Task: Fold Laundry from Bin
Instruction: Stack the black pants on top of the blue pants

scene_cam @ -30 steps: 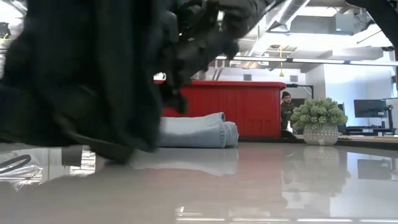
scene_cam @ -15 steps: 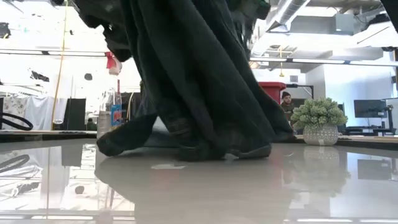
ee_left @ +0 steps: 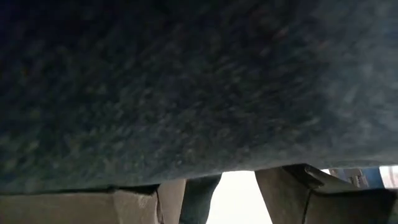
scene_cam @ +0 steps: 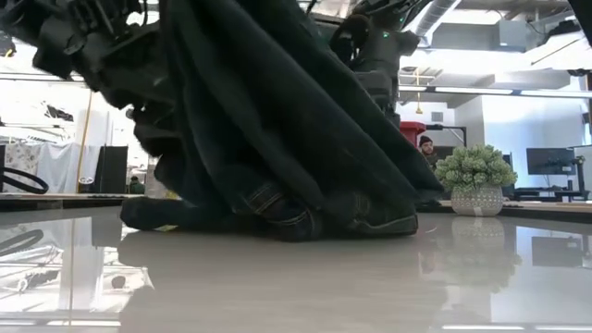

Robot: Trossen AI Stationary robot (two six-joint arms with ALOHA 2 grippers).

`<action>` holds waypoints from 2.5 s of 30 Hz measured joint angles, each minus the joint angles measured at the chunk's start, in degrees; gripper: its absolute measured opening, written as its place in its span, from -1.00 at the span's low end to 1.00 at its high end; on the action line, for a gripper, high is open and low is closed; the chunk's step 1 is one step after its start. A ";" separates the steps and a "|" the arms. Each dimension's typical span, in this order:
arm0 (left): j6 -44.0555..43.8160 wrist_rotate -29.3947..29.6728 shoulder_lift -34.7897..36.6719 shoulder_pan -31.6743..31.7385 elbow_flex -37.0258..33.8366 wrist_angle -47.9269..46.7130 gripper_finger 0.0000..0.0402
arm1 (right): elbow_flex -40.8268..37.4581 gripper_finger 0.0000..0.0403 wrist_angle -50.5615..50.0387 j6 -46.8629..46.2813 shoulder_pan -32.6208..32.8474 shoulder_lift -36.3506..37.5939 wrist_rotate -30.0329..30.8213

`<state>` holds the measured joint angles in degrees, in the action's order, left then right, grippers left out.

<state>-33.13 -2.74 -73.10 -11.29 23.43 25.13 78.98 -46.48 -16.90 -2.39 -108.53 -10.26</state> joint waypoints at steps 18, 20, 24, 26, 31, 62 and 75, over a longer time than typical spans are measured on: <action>7.63 2.75 -1.66 3.78 6.10 5.16 -0.16 | -0.02 0.19 10.68 -20.38 5.45 22.81 2.64; 9.24 1.78 -3.40 5.75 7.77 5.38 -0.16 | -0.02 0.19 10.78 -24.87 8.17 24.96 7.85; 12.83 -3.62 -9.74 9.63 11.84 6.05 -0.16 | -0.66 0.19 8.02 -32.85 10.79 28.36 16.24; 14.43 -6.92 -14.03 11.18 14.81 6.33 -0.16 | -2.08 0.19 4.95 -36.53 10.37 30.08 19.09; 16.48 -13.31 -23.32 13.29 22.38 6.07 -0.16 | -9.67 0.27 6.51 -41.50 5.80 34.88 16.62; 13.06 -11.50 -27.04 13.57 25.60 3.87 -0.16 | -27.80 0.90 27.13 -35.16 -1.46 31.94 -0.30; 13.07 -13.80 -27.04 13.56 25.54 3.75 -0.16 | -27.82 -0.35 34.82 -41.29 1.53 29.80 -2.54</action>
<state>-20.06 -16.54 -100.14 2.27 48.97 28.88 51.16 -11.66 -58.19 -0.86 -78.73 -12.79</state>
